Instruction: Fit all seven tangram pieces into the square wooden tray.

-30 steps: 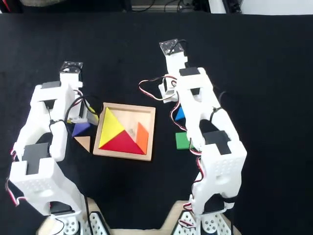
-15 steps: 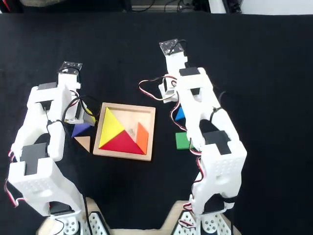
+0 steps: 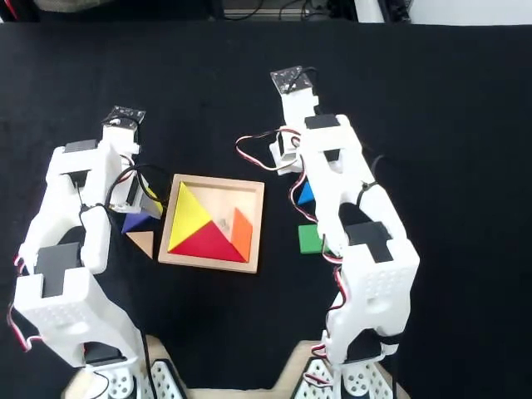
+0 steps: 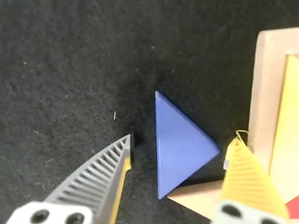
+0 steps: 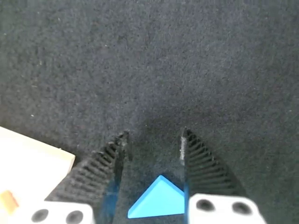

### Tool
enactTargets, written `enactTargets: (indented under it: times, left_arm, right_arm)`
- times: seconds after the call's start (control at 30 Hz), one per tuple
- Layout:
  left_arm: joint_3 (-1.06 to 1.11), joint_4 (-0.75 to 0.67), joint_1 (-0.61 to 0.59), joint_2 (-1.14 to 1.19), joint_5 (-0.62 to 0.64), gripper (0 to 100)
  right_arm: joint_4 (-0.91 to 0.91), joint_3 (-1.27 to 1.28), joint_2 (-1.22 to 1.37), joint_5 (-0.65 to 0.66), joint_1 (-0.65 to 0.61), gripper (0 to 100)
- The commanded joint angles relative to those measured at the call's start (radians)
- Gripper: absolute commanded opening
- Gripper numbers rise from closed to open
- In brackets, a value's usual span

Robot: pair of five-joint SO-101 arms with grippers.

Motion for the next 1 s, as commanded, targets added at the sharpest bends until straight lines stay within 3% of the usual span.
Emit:
enactTargets:
  times: [0.0,0.97]
  left_arm:
    - [-0.007,-0.035,-0.013,-0.003,-0.002,31]
    - [0.016,-0.075,-0.005,0.002,-0.064,29]
  right_arm:
    - [-0.014,-0.005,-0.050,0.009,-0.012,16.9]
    - [-0.014,-0.005,-0.050,0.009,-0.009,16.9]
